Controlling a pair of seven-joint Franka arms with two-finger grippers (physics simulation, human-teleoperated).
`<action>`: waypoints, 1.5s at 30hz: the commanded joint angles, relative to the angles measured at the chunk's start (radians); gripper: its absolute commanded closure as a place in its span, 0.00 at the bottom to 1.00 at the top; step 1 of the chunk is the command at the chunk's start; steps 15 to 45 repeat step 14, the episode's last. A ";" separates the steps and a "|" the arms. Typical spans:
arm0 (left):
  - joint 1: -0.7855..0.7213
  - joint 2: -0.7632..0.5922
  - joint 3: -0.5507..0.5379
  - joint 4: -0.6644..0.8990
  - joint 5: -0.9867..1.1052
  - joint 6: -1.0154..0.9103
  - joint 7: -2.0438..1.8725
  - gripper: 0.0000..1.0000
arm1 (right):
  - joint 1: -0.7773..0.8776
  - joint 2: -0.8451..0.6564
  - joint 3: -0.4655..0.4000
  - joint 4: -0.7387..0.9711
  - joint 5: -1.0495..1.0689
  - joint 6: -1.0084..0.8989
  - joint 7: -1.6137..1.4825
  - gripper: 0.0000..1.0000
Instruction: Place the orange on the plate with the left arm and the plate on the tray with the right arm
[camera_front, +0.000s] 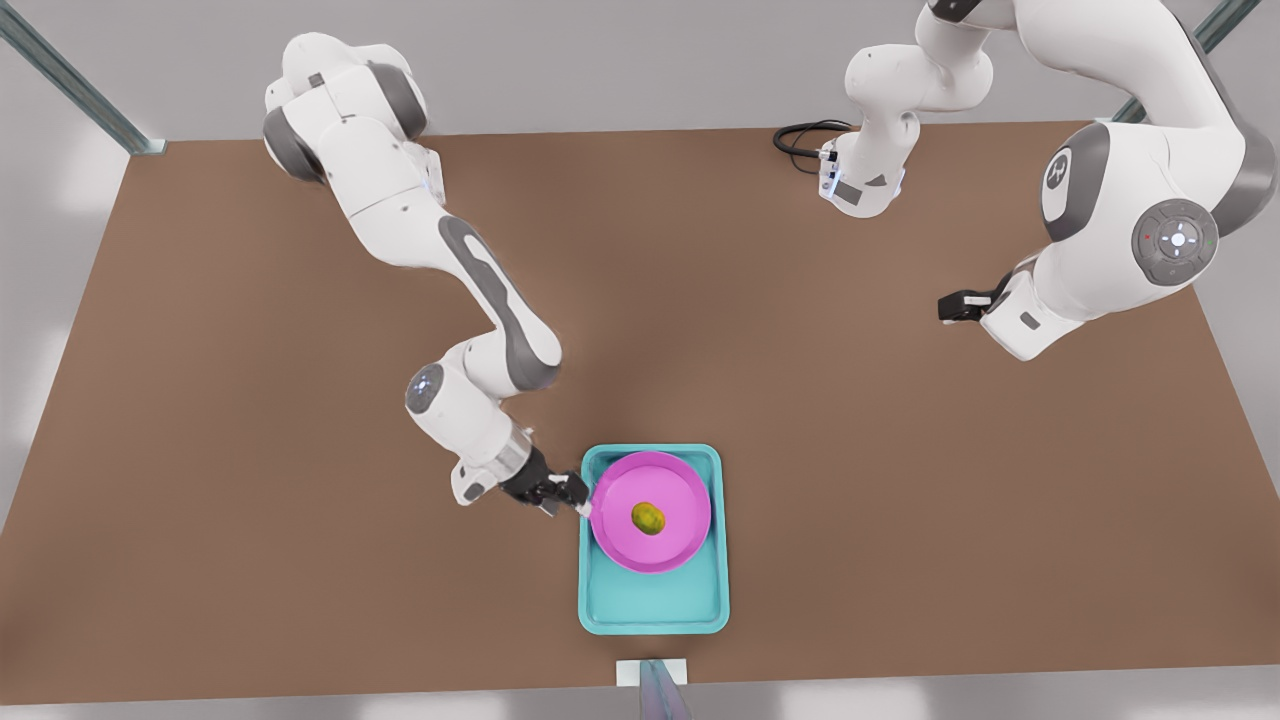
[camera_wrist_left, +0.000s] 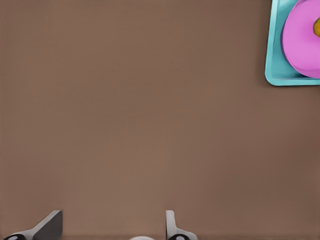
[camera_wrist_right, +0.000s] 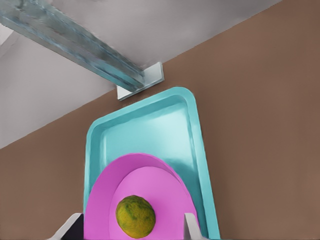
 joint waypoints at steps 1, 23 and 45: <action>0.000 -0.002 -0.001 0.001 0.000 -0.003 0.001 0.00 | -0.035 -0.120 -0.121 0.010 -0.179 -0.623 -0.048 0.00; 0.001 0.007 0.005 0.025 -0.013 -0.009 -0.019 0.00 | -0.280 -0.677 -0.127 -0.143 -0.728 -1.067 -0.554 0.00; 0.001 0.007 0.005 0.025 -0.013 -0.009 -0.019 0.00 | -0.280 -0.677 -0.127 -0.143 -0.728 -1.067 -0.554 0.00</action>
